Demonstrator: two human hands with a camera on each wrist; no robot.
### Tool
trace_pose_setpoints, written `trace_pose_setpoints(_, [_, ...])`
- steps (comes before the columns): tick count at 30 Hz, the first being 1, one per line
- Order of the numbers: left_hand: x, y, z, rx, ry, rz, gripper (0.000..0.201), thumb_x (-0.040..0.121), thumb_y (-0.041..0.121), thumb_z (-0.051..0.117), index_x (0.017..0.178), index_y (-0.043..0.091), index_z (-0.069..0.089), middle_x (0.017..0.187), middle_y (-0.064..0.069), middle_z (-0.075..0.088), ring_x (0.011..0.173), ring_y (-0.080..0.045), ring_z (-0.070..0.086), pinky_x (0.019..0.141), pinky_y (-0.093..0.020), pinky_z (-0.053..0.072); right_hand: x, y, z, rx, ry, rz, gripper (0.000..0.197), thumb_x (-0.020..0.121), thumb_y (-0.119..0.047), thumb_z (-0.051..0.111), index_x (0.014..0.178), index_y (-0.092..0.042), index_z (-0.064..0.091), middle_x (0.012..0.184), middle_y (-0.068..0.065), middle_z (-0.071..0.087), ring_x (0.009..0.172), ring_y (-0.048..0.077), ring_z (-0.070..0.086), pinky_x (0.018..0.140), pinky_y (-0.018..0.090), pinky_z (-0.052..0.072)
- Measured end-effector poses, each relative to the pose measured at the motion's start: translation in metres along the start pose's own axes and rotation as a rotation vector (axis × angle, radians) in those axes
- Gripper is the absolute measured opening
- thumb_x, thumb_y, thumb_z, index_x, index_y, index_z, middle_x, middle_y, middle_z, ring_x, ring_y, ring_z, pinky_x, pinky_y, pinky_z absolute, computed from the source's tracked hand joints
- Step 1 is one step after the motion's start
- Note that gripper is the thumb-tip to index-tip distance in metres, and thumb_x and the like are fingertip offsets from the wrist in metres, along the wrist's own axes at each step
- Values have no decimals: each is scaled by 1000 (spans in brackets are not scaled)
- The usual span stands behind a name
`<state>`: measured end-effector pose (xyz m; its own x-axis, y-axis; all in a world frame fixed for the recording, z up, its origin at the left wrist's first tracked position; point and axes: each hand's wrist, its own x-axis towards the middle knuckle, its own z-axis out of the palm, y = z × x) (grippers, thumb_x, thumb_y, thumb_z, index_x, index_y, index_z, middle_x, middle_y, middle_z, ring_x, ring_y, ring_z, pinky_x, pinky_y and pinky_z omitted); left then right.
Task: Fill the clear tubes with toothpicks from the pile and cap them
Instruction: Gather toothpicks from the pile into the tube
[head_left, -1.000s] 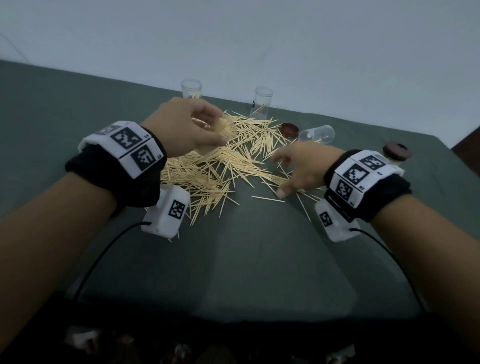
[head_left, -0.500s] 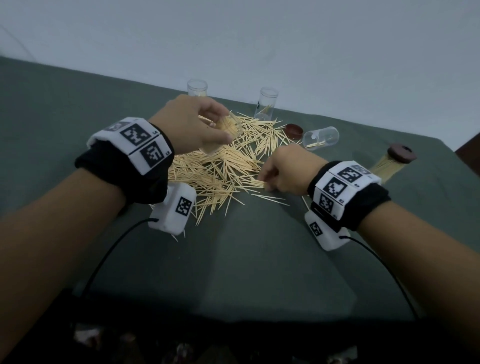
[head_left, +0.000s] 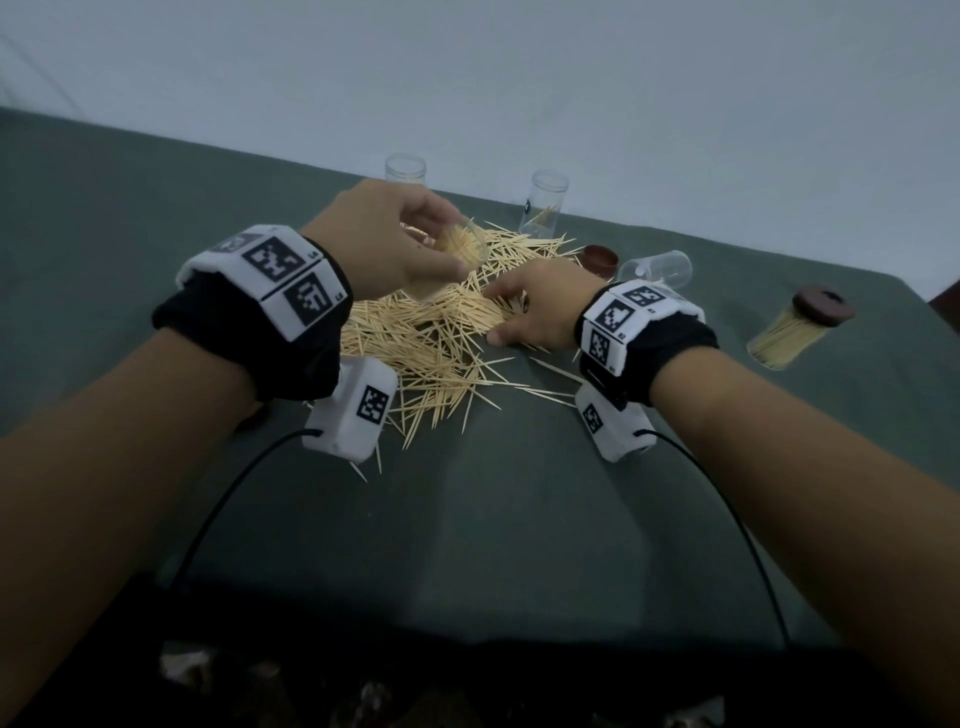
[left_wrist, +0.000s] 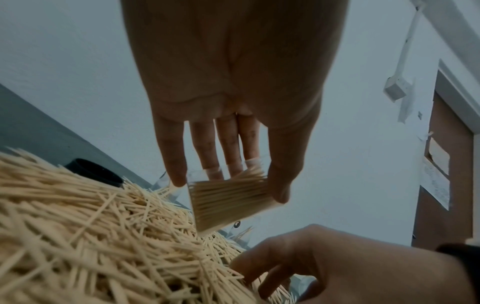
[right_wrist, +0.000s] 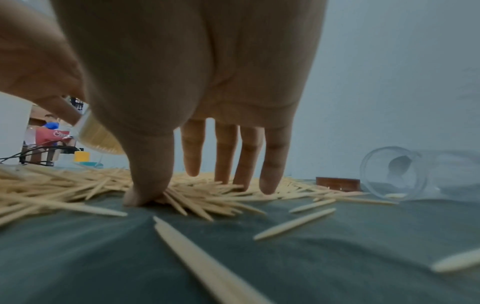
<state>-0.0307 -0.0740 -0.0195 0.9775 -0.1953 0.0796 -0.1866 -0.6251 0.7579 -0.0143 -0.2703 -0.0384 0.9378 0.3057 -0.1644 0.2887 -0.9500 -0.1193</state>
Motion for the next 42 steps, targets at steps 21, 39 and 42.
trace_pose_setpoints(21, [5,-4,-3,34,29,-4,51,69,43,84,115,31,67,107,13,67,98,-5,64,96,-36,52,25,-14,4,-66,100,1,30,82,-30,74,112,-27,72,106,3,70,96,24,63,84,32,53])
trace_pose_setpoints(39, [4,-4,-3,117,1,27,52,73,40,81,121,29,63,110,14,65,97,-3,63,81,-20,50,3,24,-2,31,125,28,15,91,-20,60,89,-19,74,65,-11,55,76,16,55,76,26,49])
trace_pose_setpoints(42, [4,-3,-2,181,3,37,54,75,41,80,124,29,61,110,15,64,100,-3,61,76,-12,39,-6,31,-1,68,137,14,24,90,-21,61,67,-23,64,63,-13,55,70,16,53,72,28,48])
